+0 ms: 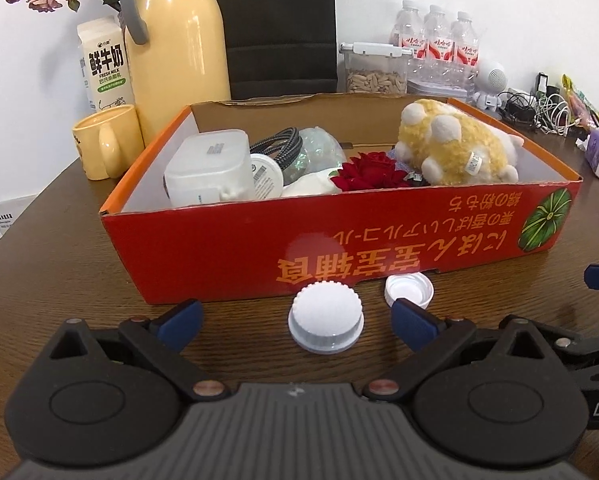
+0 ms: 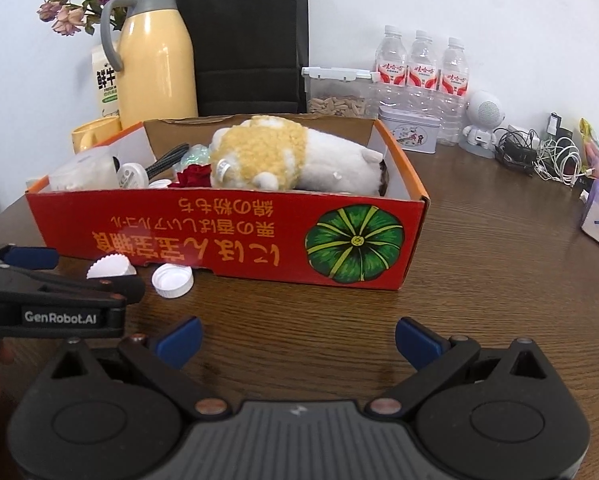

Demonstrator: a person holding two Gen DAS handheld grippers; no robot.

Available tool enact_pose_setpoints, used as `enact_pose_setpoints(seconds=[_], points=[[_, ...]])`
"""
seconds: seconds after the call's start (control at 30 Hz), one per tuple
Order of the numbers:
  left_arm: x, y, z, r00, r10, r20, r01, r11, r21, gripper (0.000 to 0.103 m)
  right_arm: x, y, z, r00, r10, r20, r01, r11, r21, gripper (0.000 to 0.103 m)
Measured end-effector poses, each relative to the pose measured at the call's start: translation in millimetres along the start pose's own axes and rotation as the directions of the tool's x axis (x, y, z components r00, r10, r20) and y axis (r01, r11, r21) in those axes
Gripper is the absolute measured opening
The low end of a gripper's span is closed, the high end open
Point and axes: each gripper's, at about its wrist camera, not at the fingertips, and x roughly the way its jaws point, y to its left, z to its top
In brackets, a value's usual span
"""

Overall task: Organize objects
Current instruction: 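Move both open grippers back to the white caps beside the box, then grasp the large white cap with the left gripper while the right grasps the small cap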

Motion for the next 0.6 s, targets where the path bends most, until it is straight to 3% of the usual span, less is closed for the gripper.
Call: enact_pose_setpoints(seconds=[0.13, 0.23, 0.3, 0.37, 0.6], points=[[2.4, 1.0, -0.2, 1.0, -0.007, -0.011, 0.007, 1.0, -0.004, 0.093, 1.3, 4.0, -0.9, 1.0, -0.002, -0.005, 0.002, 1.0, -0.01, 0.103], [1.9, 1.6, -1.1, 1.0, -0.023, -0.009, 0.023, 1.0, -0.005, 0.074, 2.3, 5.3, -2.0, 1.0, -0.005, -0.009, 0.005, 1.0, -0.014, 0.103], [-0.6, 2.5, -1.7, 1.0, -0.027, 0.001, 0.027, 1.0, -0.007, 0.053, 2.6, 5.6, -2.3, 1.0, -0.006, -0.011, 0.006, 1.0, -0.016, 0.103], [-2.7, 5.1, -2.5, 0.999, -0.039, 0.009, 0.039, 0.999, -0.018, 0.041, 3.1, 5.7, -2.3, 1.0, -0.007, -0.013, 0.006, 1.0, -0.018, 0.103], [-9.9, 16.0, -2.4, 0.998, -0.054, 0.033, 0.056, 0.998, -0.043, 0.041, 5.5, 8.1, -3.1, 1.0, -0.005, -0.019, 0.005, 1.0, -0.028, 0.103]])
